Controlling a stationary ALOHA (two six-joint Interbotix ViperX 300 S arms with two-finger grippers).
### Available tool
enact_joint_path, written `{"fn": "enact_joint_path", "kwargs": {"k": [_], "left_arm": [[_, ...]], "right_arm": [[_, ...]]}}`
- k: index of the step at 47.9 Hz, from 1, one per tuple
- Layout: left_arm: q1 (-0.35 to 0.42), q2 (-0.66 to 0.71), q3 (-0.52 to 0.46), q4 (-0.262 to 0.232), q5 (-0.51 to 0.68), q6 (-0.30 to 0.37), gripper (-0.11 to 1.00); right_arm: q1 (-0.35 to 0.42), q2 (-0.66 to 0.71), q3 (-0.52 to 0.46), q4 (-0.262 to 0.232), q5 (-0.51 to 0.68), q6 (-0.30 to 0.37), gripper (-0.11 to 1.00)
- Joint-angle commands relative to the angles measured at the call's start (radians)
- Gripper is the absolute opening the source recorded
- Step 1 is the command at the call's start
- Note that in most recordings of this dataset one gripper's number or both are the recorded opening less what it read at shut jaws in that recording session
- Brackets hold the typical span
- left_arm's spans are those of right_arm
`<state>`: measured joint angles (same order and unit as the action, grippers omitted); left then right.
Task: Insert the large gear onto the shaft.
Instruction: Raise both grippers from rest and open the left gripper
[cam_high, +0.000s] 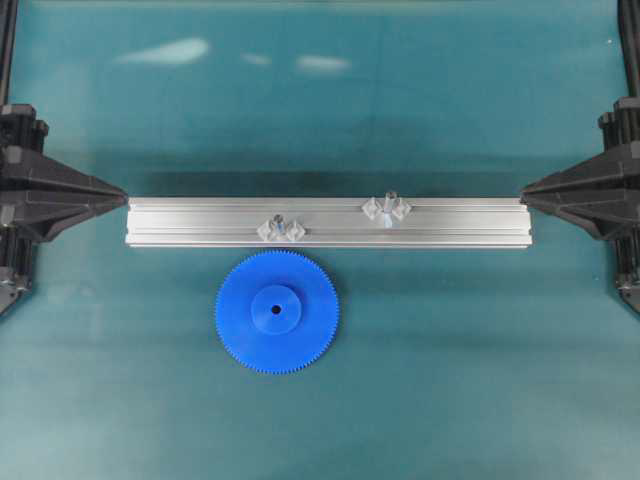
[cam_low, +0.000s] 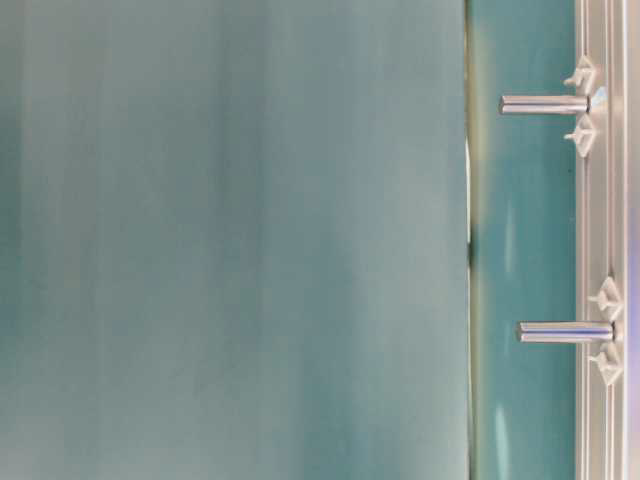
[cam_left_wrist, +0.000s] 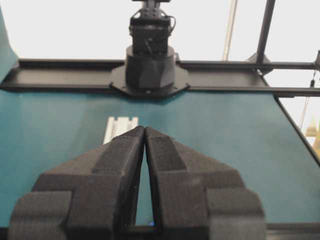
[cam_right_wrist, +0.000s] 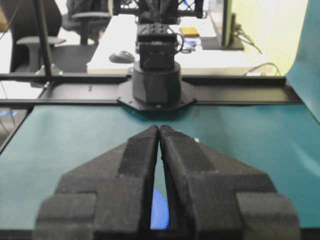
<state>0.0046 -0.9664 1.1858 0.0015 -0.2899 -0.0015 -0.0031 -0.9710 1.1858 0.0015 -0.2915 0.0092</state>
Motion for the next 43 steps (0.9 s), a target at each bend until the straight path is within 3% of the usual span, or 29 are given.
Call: {"fn": "enact_joint_path", "kwargs": {"k": [1, 6, 10, 16, 26, 34, 43], "left_arm": [[-0.038, 0.035, -0.026, 0.009, 0.034, -0.052, 0.11], [-0.048, 0.054, -0.037, 0.011, 0.066, -0.118, 0.03], [-0.049, 0.054, -0.046, 0.017, 0.067, -0.152, -0.01], [-0.048, 0.057, -0.058, 0.017, 0.084, -0.15, -0.01], [-0.054, 0.126, -0.092, 0.017, 0.192, -0.15, -0.01], [-0.078, 0.215, -0.14, 0.017, 0.311, -0.149, -0.01], [-0.104, 0.295, -0.176, 0.017, 0.344, -0.149, -0.01]], "right_arm": [[-0.008, 0.015, -0.014, 0.003, -0.005, 0.002, 0.16], [-0.012, 0.018, -0.009, 0.057, 0.018, 0.025, 0.15], [-0.012, 0.02, -0.008, 0.064, 0.049, 0.057, 0.1], [-0.012, 0.025, -0.012, 0.064, 0.135, 0.094, 0.08], [-0.012, 0.06, -0.046, 0.064, 0.298, 0.097, 0.08], [-0.012, 0.106, -0.074, 0.064, 0.354, 0.098, 0.08], [-0.014, 0.17, -0.1, 0.061, 0.4, 0.097, 0.08]]}}
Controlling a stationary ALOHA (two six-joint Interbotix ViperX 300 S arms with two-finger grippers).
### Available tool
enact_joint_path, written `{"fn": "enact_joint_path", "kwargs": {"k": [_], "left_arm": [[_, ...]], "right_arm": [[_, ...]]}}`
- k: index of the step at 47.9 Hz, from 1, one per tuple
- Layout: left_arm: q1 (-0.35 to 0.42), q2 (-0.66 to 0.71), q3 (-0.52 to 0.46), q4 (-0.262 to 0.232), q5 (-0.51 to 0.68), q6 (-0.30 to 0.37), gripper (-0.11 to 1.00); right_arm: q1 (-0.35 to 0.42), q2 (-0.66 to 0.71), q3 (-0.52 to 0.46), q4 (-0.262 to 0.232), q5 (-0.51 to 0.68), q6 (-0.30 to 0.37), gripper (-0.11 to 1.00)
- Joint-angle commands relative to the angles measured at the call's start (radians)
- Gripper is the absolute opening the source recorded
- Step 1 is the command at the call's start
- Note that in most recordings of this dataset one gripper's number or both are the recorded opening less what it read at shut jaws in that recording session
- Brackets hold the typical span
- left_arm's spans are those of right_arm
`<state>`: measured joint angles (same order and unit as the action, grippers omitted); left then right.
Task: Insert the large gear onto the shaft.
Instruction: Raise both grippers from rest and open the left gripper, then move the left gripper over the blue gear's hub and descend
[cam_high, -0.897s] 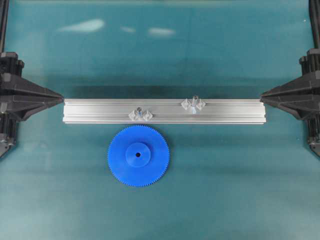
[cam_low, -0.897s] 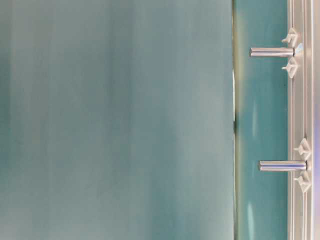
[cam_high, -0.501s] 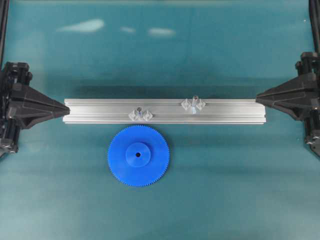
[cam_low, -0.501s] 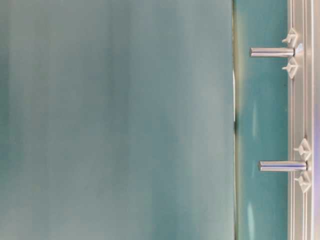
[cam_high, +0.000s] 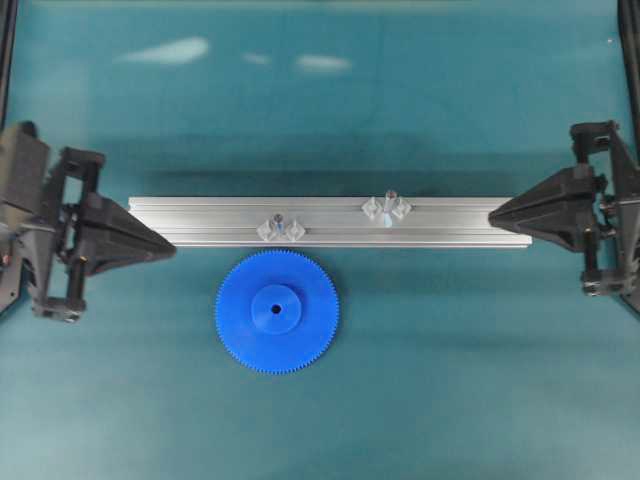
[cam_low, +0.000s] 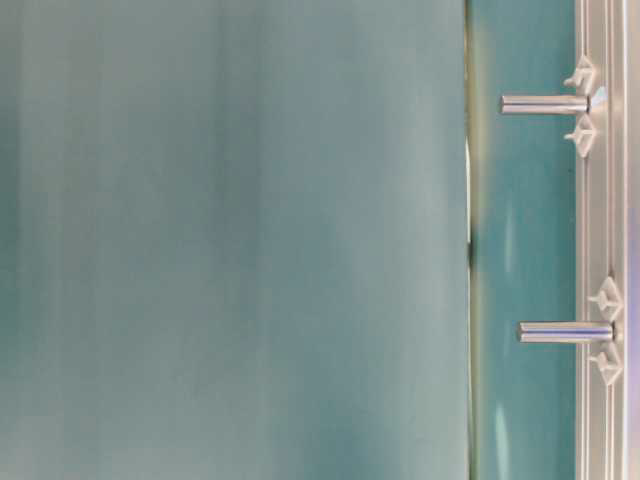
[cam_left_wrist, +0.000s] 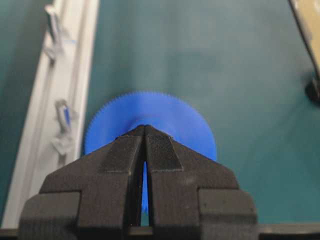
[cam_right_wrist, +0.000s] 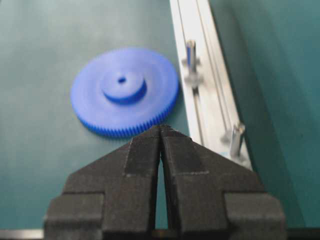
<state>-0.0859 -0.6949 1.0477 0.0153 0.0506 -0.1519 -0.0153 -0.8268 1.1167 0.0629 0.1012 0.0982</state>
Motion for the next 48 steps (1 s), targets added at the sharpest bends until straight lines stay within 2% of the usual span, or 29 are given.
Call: {"fn": "enact_joint_path", "kwargs": {"k": [1, 17, 35, 48], "left_arm": [[-0.015, 0.031, -0.043, 0.003, 0.003, 0.002, -0.01], [-0.028, 0.222, -0.143, 0.003, 0.008, -0.009, -0.01], [-0.043, 0.476, -0.305, 0.003, 0.098, -0.021, -0.01], [-0.043, 0.603, -0.423, 0.003, 0.253, -0.018, -0.01]], "right_arm": [[-0.002, 0.034, -0.032, -0.002, 0.012, 0.008, 0.08], [-0.009, 0.13, -0.052, -0.002, 0.044, 0.008, 0.08], [-0.018, 0.204, -0.069, -0.003, 0.127, 0.006, 0.08], [-0.028, 0.256, -0.084, -0.008, 0.133, 0.006, 0.08]]}}
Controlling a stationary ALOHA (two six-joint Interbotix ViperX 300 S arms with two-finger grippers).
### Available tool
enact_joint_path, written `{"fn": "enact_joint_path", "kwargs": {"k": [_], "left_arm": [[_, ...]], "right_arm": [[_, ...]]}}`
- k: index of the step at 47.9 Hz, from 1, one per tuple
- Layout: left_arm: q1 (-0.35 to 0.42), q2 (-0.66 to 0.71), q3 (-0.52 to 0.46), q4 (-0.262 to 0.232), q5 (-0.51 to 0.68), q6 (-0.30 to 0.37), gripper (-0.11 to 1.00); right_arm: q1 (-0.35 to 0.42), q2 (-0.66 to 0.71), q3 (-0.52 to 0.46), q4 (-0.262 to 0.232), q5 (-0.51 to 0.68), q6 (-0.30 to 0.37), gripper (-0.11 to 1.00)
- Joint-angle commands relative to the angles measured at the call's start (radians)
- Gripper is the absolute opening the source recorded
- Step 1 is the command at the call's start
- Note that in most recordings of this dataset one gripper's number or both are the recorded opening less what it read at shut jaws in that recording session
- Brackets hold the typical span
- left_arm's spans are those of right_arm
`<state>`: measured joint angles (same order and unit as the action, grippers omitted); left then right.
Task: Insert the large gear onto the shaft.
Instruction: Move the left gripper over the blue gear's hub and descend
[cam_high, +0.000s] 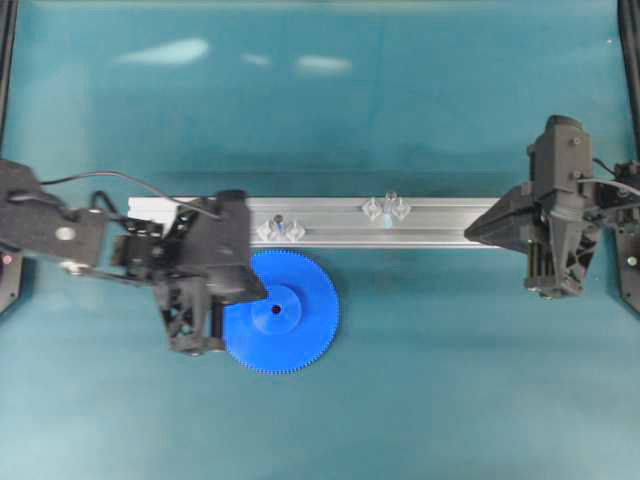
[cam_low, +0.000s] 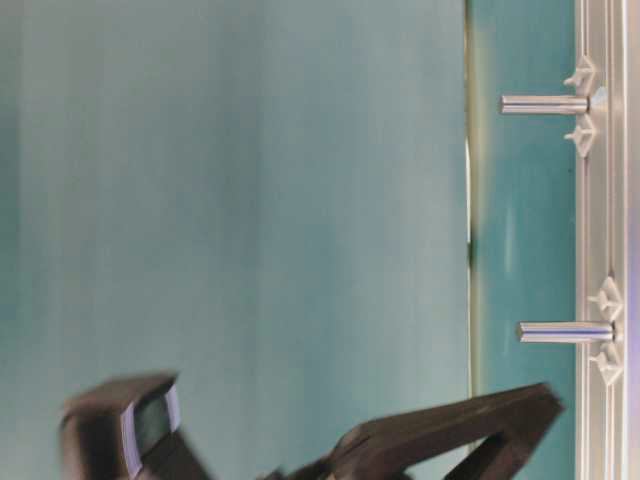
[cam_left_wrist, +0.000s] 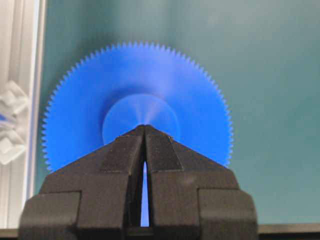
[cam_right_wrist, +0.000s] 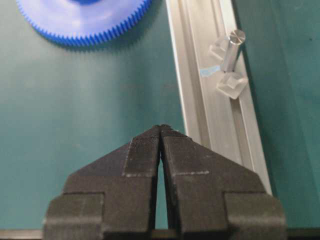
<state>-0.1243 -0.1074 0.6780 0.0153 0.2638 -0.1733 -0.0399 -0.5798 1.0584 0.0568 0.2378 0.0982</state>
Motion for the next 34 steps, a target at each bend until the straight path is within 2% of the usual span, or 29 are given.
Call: {"fn": "enact_joint_path", "kwargs": {"k": [1, 14, 23, 34], "left_arm": [[-0.005, 0.023, -0.061, 0.003, 0.055, 0.005, -0.01], [-0.005, 0.117, -0.163, 0.003, 0.219, 0.054, -0.01], [-0.005, 0.169, -0.212, 0.003, 0.253, 0.091, -0.01], [-0.005, 0.193, -0.241, 0.003, 0.279, 0.1, -0.01]], "right_arm": [[-0.003, 0.014, -0.028, -0.002, -0.003, 0.006, 0.08], [-0.005, 0.052, -0.032, -0.002, -0.003, 0.005, 0.08], [-0.005, 0.06, -0.032, -0.002, -0.003, 0.005, 0.08], [-0.003, 0.061, -0.032, -0.002, -0.008, 0.005, 0.08]]}}
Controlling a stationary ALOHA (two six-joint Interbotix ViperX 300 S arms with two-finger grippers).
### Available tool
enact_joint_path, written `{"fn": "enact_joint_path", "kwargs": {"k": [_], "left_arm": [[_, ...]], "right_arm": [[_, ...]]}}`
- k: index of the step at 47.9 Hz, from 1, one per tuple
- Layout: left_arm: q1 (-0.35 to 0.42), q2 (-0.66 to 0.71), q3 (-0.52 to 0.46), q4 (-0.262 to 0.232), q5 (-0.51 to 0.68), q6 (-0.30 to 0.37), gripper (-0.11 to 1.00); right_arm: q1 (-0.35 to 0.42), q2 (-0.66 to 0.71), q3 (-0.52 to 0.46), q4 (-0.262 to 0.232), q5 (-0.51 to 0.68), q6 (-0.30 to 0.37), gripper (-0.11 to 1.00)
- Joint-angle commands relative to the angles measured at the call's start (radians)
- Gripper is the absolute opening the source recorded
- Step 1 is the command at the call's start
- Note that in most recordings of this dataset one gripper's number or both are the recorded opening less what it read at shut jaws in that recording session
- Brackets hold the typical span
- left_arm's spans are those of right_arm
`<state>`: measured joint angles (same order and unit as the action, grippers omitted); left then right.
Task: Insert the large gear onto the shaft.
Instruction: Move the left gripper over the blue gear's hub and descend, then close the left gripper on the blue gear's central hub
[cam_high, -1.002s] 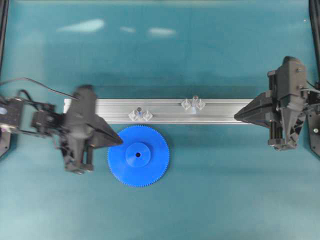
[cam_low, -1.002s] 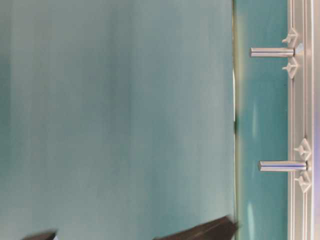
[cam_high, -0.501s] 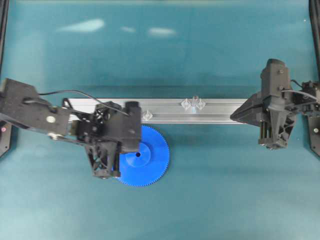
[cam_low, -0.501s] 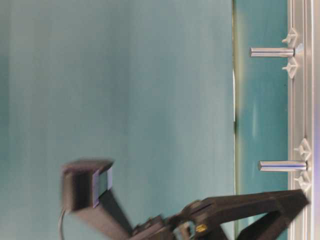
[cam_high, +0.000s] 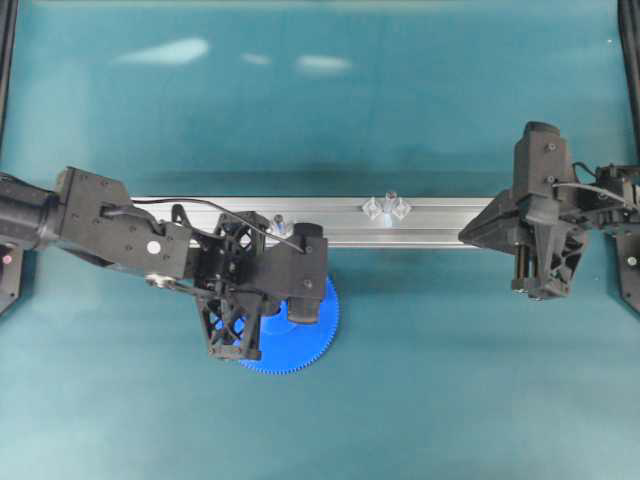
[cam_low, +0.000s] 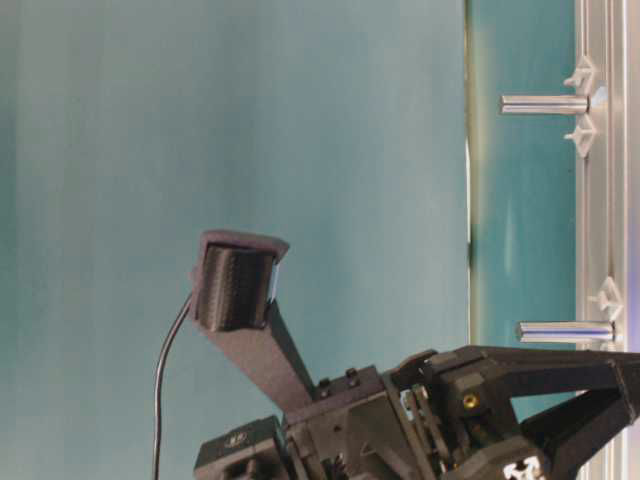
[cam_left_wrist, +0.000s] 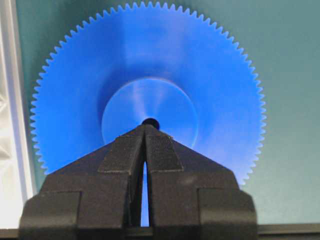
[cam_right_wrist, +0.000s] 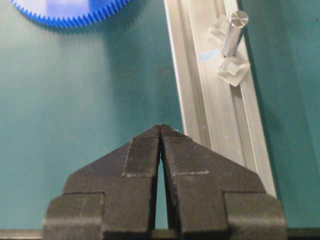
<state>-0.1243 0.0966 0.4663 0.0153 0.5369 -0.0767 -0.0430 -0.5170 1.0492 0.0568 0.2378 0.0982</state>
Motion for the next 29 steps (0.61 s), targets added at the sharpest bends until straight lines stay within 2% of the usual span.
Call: {"fn": "enact_joint_path", "kwargs": {"k": [1, 29], "left_arm": [[-0.005, -0.009, -0.032, 0.003, 0.008, 0.003, -0.01], [-0.017, 0.051, -0.118, 0.003, 0.095, 0.017, -0.01]], "right_arm": [[-0.002, -0.002, -0.023, -0.002, -0.008, 0.006, 0.08], [-0.002, -0.005, -0.02, -0.002, -0.012, 0.005, 0.08]]}}
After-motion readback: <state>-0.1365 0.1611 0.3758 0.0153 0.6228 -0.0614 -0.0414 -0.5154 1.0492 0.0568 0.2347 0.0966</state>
